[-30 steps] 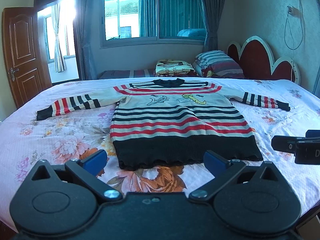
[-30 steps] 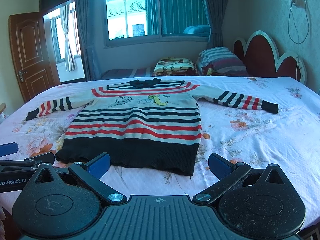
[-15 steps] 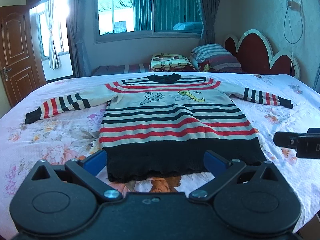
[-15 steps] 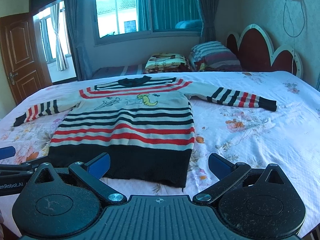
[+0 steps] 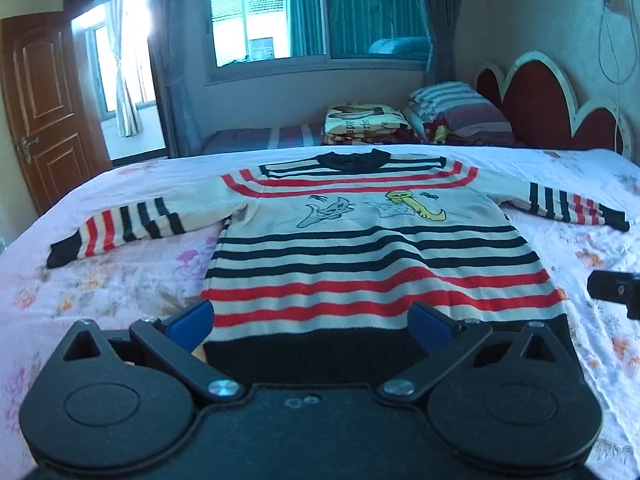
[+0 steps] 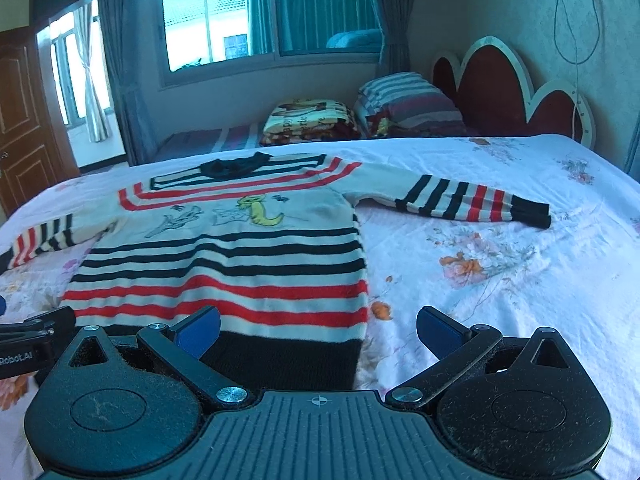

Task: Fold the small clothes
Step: 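Move the right tool to the black sleeve cuff and close on it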

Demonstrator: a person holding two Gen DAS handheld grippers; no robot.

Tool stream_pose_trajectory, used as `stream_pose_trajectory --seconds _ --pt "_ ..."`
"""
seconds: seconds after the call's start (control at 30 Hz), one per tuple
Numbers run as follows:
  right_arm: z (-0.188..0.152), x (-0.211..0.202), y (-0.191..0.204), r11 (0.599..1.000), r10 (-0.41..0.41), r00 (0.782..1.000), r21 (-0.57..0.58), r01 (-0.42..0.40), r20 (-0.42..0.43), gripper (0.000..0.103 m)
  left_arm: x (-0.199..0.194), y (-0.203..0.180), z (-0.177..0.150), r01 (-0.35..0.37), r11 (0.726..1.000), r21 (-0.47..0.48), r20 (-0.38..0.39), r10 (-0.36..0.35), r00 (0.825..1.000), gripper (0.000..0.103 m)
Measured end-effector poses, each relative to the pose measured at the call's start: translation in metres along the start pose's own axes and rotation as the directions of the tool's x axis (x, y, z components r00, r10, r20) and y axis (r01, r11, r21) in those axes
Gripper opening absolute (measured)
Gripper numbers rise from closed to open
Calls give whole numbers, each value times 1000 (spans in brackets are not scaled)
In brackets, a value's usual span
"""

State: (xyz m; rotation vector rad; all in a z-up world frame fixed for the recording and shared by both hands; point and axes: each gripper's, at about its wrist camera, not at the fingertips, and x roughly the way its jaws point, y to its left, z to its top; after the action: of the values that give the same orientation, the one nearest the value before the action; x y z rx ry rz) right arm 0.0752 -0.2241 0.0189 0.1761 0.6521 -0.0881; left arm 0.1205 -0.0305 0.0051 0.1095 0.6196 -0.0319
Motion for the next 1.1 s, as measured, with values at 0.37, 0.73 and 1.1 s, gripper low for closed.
stream_pose_trajectory --seconds 0.37,0.73,1.1 --pt "40 58 -43 996 -61 998 62 60 1 103 52 -19 34 18 999 30 -34 -17 999 103" --pt "67 107 -91 987 -121 993 104 119 14 103 94 -42 68 -56 998 39 -19 57 998 103" --pt "82 145 -137 973 -158 987 174 154 8 103 138 -59 89 5 1000 3 -32 -5 999 103"
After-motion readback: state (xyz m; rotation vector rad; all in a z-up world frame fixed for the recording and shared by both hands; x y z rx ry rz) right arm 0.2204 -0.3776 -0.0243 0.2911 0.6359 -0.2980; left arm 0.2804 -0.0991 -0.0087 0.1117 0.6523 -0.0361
